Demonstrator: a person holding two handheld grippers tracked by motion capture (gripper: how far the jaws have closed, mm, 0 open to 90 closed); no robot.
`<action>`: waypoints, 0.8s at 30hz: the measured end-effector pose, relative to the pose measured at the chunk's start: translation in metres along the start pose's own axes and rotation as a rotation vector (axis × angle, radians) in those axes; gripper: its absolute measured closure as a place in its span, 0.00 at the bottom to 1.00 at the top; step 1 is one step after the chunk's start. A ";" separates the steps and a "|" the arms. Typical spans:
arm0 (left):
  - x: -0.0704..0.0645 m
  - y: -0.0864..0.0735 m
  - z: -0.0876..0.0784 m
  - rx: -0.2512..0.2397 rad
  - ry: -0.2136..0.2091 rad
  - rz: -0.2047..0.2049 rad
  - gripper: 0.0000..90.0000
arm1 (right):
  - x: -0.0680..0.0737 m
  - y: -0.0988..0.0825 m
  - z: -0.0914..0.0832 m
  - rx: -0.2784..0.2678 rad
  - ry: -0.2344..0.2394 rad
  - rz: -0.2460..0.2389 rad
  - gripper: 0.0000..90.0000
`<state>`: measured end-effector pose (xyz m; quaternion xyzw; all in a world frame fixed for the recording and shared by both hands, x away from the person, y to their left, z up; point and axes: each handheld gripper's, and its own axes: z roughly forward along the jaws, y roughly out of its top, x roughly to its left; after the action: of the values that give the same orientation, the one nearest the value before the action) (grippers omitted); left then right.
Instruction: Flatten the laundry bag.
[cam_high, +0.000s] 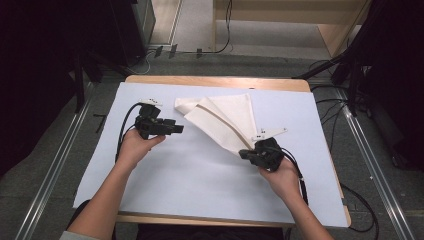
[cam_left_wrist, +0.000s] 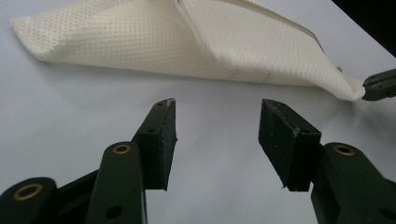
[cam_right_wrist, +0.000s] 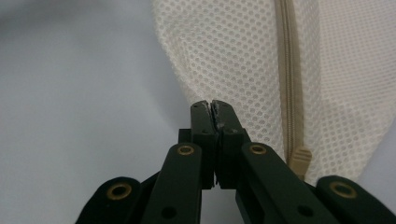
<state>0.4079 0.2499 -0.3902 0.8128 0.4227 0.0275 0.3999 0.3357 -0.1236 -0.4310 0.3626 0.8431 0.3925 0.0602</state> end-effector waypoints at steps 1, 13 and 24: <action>0.000 0.000 0.000 0.000 0.000 0.000 0.53 | 0.000 0.000 0.000 0.000 0.000 0.000 1.00; 0.008 -0.001 -0.005 -0.009 0.024 -0.012 0.52 | 0.016 -0.014 0.005 0.043 0.021 -0.008 1.00; 0.013 -0.001 0.002 -0.001 0.047 -0.002 0.50 | 0.024 -0.018 0.014 0.068 0.044 -0.019 1.00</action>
<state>0.4160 0.2585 -0.3961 0.8113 0.4328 0.0460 0.3902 0.3135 -0.1066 -0.4485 0.3475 0.8607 0.3707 0.0329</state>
